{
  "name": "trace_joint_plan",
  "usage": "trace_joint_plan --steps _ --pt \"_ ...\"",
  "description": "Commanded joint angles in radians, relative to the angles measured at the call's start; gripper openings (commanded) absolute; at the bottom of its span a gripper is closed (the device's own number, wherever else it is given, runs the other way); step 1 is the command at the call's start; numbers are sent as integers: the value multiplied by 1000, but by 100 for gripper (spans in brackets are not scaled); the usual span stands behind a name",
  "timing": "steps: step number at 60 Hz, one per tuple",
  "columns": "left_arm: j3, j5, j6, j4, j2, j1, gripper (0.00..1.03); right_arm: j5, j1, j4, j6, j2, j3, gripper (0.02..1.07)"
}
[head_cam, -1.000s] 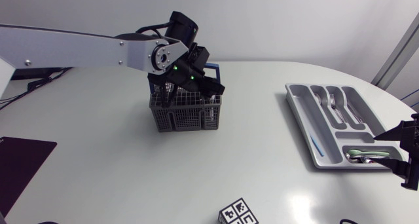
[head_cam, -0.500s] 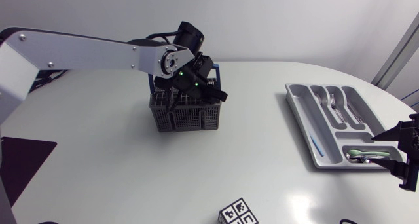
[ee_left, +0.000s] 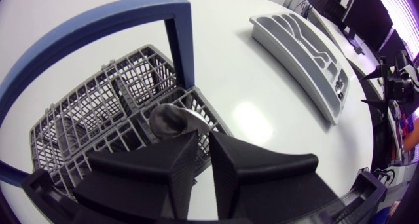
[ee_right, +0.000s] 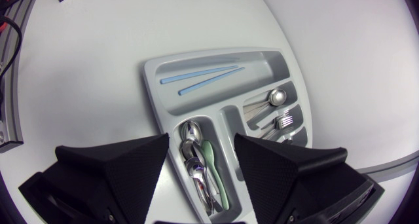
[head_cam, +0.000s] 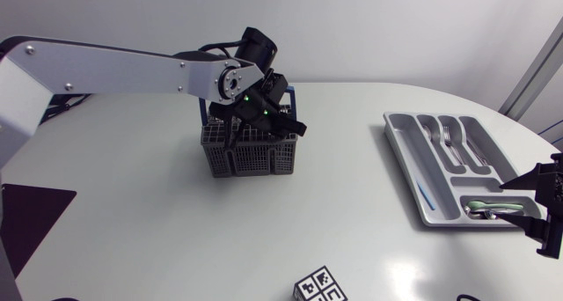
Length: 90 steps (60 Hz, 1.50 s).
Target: Transfer all utensils from the basket to the drawer tray.
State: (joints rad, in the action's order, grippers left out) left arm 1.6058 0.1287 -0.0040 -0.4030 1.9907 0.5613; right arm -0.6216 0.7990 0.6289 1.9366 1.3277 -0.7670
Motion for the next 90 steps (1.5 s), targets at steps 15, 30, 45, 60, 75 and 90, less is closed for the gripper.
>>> trace_joint_plan --steps 15,30,45,60,75,90 --pt "31 -21 -14 -7 -23 5 17 -4 -11 11 -7 -9 35 75" --pt "34 -57 -13 -5 -50 15 35 -4 -11 9 -7 -10 41 75" --pt "52 -75 -14 -3 -43 22 36 -4 -11 6 -7 -10 46 75" --pt "65 -84 -14 -5 -55 15 37 -4 -11 5 -7 -12 46 75" --pt "52 -84 19 -10 -95 -21 37 -4 -11 3 -5 -12 49 75" --pt "42 14 127 -19 -84 -90 37 -4 -11 2 -4 -9 51 75"
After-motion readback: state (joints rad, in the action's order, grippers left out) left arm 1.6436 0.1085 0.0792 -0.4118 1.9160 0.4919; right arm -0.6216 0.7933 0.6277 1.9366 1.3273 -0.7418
